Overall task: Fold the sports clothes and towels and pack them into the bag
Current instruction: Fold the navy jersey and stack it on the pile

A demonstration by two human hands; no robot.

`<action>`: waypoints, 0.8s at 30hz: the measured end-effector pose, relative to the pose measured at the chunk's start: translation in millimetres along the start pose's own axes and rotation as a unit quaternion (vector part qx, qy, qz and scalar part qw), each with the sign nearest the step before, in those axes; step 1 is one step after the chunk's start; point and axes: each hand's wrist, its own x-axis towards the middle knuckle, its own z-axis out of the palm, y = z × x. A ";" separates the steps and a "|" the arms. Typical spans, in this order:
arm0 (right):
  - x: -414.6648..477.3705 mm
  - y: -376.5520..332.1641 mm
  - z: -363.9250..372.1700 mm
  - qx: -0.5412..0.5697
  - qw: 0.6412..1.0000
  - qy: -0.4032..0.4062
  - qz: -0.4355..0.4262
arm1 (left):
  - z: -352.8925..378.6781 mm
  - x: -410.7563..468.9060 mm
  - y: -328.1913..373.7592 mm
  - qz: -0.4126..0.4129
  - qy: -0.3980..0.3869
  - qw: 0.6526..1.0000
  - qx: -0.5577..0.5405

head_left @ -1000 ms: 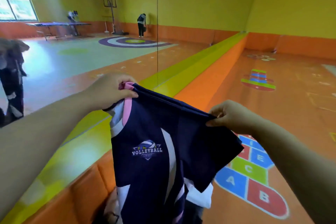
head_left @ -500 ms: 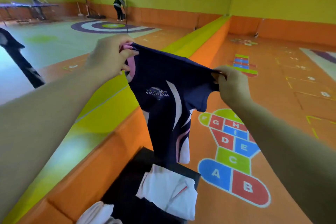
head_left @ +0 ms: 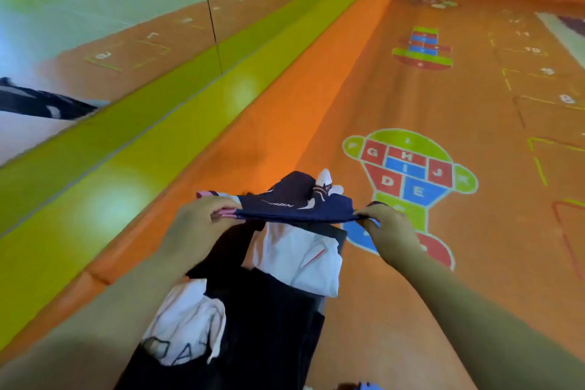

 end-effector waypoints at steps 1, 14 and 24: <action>-12.8 11.4 19.6 0.006 0.999 -0.024 0.025 | 12.6 -15.7 -16.9 -0.022 -0.017 1.000 -0.001; -159.5 78.9 175.1 -0.013 0.964 -0.221 0.147 | 122.4 -191.9 -173.4 -0.090 -0.193 0.970 0.115; -175.5 87.7 213.6 -0.081 0.954 -0.263 0.122 | 161.4 -241.6 -228.3 0.052 -0.165 0.968 0.180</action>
